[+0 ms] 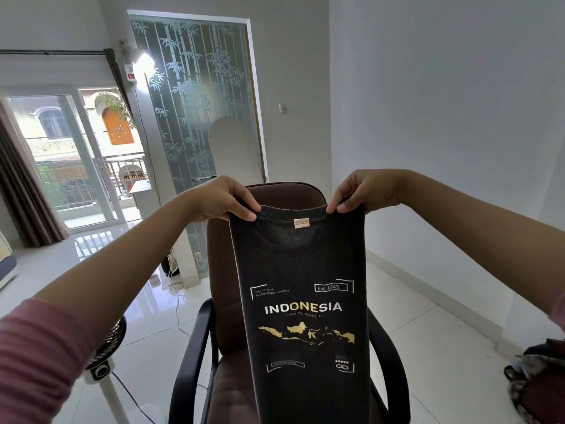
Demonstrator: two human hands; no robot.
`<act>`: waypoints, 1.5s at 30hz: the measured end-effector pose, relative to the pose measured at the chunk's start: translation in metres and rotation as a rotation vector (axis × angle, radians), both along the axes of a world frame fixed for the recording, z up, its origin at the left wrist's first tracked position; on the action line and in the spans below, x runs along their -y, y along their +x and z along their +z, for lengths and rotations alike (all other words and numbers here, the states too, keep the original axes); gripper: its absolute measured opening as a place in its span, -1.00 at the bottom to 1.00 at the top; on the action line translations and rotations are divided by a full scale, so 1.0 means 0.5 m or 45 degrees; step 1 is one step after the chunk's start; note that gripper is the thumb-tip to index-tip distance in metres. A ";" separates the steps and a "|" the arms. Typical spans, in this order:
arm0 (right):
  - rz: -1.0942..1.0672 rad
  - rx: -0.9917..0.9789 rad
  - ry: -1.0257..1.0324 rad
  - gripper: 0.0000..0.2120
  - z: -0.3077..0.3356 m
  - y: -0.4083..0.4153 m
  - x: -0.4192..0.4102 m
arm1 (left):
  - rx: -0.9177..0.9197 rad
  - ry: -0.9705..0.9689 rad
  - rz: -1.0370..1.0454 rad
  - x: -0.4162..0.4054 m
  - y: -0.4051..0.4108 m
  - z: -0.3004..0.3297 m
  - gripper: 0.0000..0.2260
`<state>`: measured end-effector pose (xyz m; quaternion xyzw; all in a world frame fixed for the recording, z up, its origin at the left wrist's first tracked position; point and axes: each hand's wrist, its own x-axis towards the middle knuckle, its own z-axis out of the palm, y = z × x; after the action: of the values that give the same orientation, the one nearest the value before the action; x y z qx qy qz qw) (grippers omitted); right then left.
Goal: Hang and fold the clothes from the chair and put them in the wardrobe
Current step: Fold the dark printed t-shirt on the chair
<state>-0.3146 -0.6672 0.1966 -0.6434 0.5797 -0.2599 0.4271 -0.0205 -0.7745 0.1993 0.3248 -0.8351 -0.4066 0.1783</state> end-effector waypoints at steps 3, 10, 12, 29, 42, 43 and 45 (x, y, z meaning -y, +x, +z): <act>-0.008 0.079 -0.021 -0.73 0.004 -0.003 0.006 | -0.074 0.019 0.007 0.007 0.002 0.000 -0.72; -0.045 -0.073 -0.022 -0.79 0.019 -0.002 0.014 | -0.115 0.103 -0.084 0.015 -0.002 -0.005 -0.67; -0.070 -0.173 -0.052 -0.82 0.020 0.001 0.016 | -0.060 0.094 -0.120 0.015 -0.005 -0.004 -0.67; -0.005 0.114 -0.247 -0.73 -0.019 -0.023 0.044 | -0.264 0.105 -0.050 0.034 -0.022 -0.030 -0.55; 0.044 0.156 -0.209 -0.73 -0.058 -0.020 0.193 | -0.262 0.196 0.050 0.156 0.005 -0.062 -0.62; 0.037 0.149 -0.205 -0.73 -0.059 -0.019 0.211 | -0.258 0.203 0.054 0.173 0.005 -0.064 -0.63; 0.025 0.135 -0.194 -0.73 -0.059 -0.016 0.246 | -0.253 0.221 0.069 0.210 0.006 -0.068 -0.62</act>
<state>-0.3224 -0.7900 0.1671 -0.6649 0.5287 -0.3327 0.4096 -0.0178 -0.8796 0.1652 0.3195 -0.7660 -0.5025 0.2422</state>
